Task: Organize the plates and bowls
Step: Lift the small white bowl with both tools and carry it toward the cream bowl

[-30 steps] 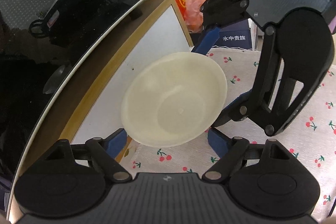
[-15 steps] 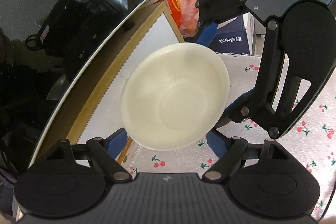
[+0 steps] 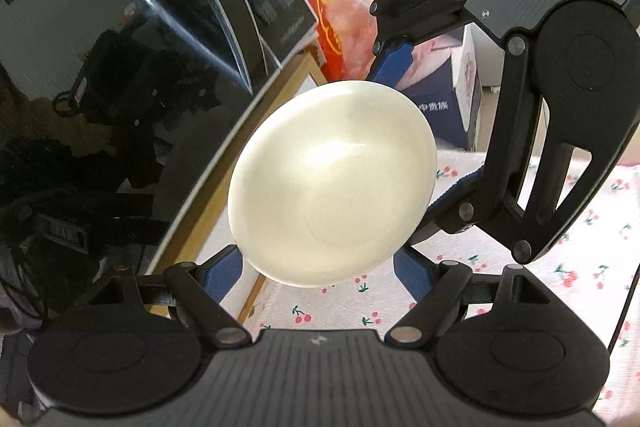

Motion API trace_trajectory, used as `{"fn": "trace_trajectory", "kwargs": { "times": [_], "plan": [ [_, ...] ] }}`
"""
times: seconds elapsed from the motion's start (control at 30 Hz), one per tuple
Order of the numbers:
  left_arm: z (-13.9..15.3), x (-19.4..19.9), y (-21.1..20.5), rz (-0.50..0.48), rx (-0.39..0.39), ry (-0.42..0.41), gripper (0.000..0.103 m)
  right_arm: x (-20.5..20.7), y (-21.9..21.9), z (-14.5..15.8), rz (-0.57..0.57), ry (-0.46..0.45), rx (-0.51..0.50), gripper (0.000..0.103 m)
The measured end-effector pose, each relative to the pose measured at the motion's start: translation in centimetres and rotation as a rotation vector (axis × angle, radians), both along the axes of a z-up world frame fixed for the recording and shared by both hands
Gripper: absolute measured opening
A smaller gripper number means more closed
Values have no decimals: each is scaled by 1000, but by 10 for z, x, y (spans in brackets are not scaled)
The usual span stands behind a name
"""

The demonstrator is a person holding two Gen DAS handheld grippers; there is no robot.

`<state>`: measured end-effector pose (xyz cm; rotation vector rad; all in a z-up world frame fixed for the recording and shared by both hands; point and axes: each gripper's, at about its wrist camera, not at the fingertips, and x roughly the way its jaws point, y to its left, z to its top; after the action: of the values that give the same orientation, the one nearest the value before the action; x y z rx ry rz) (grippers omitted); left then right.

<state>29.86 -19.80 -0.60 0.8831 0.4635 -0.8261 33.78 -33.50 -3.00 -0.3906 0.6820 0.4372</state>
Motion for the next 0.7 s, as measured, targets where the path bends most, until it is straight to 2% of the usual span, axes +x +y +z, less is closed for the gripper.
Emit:
{"fn": "trace_trajectory", "kwargs": {
  "times": [0.7],
  "plan": [
    [101,-110,28,-11,-45,-81,81,-90,17,114,11,-62,-40,80]
  ]
}}
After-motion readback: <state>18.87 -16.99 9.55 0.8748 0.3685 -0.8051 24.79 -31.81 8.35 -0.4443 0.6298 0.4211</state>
